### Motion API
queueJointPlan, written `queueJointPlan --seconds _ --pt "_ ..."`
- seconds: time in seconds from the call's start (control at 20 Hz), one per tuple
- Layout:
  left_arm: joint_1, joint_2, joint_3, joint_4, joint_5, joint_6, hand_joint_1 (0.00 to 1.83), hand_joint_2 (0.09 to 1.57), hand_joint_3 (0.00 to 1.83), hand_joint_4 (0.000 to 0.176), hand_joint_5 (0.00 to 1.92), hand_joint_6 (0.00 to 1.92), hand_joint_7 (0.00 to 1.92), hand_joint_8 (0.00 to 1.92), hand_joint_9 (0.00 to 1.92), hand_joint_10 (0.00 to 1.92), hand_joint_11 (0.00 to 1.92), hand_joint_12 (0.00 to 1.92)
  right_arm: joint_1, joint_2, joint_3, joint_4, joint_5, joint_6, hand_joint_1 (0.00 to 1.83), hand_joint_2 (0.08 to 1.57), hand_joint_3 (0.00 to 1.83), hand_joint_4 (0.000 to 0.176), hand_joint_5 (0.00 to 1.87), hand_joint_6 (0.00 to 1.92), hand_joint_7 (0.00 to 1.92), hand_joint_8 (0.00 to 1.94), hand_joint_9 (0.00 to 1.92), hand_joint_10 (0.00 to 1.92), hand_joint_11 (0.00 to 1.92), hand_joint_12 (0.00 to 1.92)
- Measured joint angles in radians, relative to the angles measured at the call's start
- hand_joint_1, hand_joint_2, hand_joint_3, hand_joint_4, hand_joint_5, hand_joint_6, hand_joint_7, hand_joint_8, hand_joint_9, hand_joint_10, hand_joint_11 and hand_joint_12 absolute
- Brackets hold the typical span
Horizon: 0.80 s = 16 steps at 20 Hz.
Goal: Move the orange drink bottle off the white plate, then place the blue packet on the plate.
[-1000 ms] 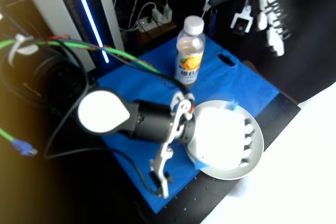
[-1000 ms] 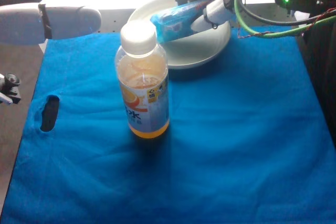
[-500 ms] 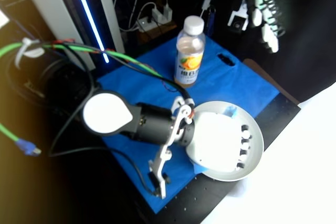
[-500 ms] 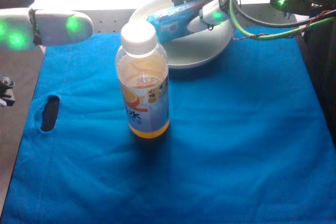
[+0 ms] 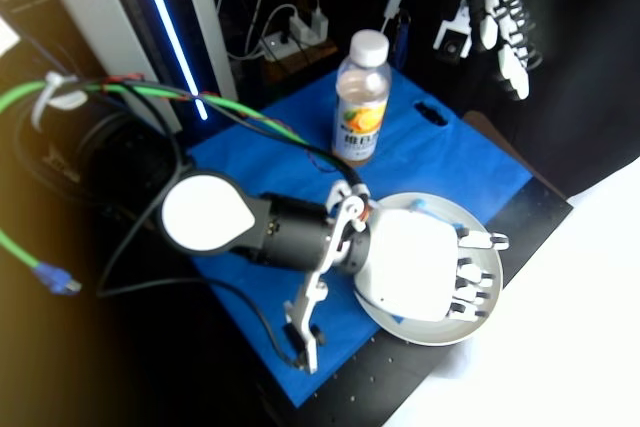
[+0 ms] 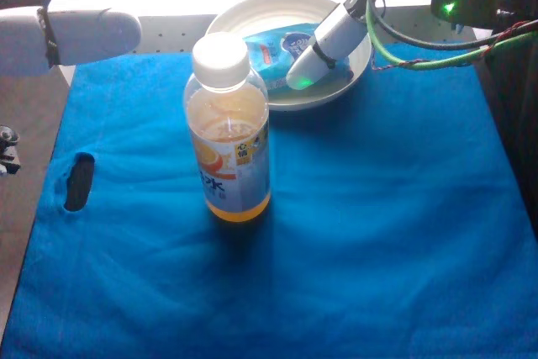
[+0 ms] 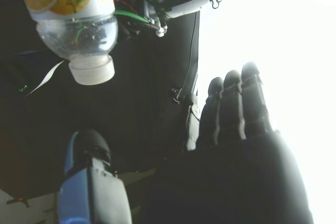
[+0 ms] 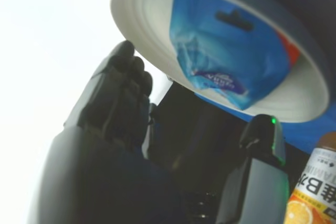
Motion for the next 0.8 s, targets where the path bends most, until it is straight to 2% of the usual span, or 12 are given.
queueJointPlan --seconds 0.1,0.2,0.25,0.3,0.35,0.45,0.5,0.6,0.7,0.8 --pt "0.013 0.003 0.0 -0.01 0.002 0.0 0.12 1.0 0.01 0.176 0.0 0.0 0.0 0.0 0.0 0.0 0.0 0.0 0.0 0.0 -0.006 0.027 0.035 -0.001 0.79 0.63 0.0 0.17 0.03 0.01 0.02 0.0 0.04 0.0 0.02 0.02" --pt "0.016 0.004 0.0 -0.023 0.001 0.0 0.08 0.99 0.0 0.176 0.0 0.0 0.0 0.0 0.0 0.0 0.0 0.0 0.0 0.015 -0.033 0.079 0.099 -0.001 0.73 0.65 0.01 0.176 0.0 0.0 0.0 0.0 0.0 0.0 0.0 0.0" --pt "0.018 0.004 0.0 -0.029 -0.003 0.001 0.08 0.97 0.0 0.176 0.0 0.0 0.0 0.0 0.0 0.0 0.0 0.0 0.0 0.031 -0.053 0.107 0.138 0.0 0.75 0.62 0.0 0.176 0.0 0.0 0.0 0.0 0.0 0.0 0.05 0.02" --pt "0.023 0.004 0.0 -0.032 -0.003 0.003 0.11 0.95 0.0 0.176 0.0 0.0 0.0 0.0 0.0 0.0 0.0 0.0 0.002 0.054 -0.077 0.13 0.172 -0.001 0.82 0.61 0.0 0.176 0.0 0.0 0.0 0.0 0.0 0.0 0.01 0.0" --pt "0.025 0.004 0.0 -0.034 -0.003 0.004 0.11 0.95 0.0 0.176 0.0 0.0 0.0 0.0 0.0 0.0 0.0 0.0 0.007 0.087 -0.11 0.148 0.191 -0.014 0.81 0.64 0.0 0.176 0.0 0.0 0.0 0.0 0.0 0.0 0.0 0.0" --pt "0.034 0.008 -0.005 -0.053 -0.003 0.013 0.13 0.96 0.0 0.176 0.0 0.0 0.0 0.0 0.0 0.0 0.0 0.0 0.025 0.183 -0.201 0.222 0.197 -0.081 0.64 0.66 0.01 0.176 0.0 0.0 0.0 0.0 0.0 0.0 0.02 0.01" --pt "0.038 0.014 -0.01 -0.068 -0.008 0.027 0.13 0.94 0.0 0.176 0.0 0.0 0.0 0.0 0.0 0.0 0.02 0.01 0.039 0.244 -0.261 0.287 0.199 -0.137 0.81 0.62 0.0 0.176 0.0 0.0 0.0 0.0 0.0 0.0 0.01 0.0" --pt "0.051 0.026 -0.019 -0.102 -0.029 0.049 0.18 0.93 0.0 0.176 0.0 0.0 0.0 0.0 0.0 0.0 0.0 0.0 0.045 0.314 -0.332 0.392 0.211 -0.201 0.86 0.62 0.0 0.176 0.0 0.0 0.0 0.0 0.0 0.0 0.01 0.0" --pt "0.076 0.045 -0.043 -0.141 -0.064 0.08 0.22 0.9 0.0 0.176 0.0 0.0 0.0 0.0 0.0 0.0 0.0 0.0 0.044 0.365 -0.377 0.43 0.25 -0.208 0.78 0.61 0.0 0.176 0.0 0.0 0.0 0.0 0.0 0.0 0.02 0.01" --pt "0.099 0.067 -0.066 -0.168 -0.101 0.11 0.25 0.89 0.0 0.176 0.0 0.0 0.0 0.0 0.0 0.0 0.0 0.0 0.037 0.382 -0.406 0.489 0.298 -0.229 0.71 0.61 0.0 0.176 0.0 0.0 0.0 0.0 0.0 0.0 0.02 0.01"
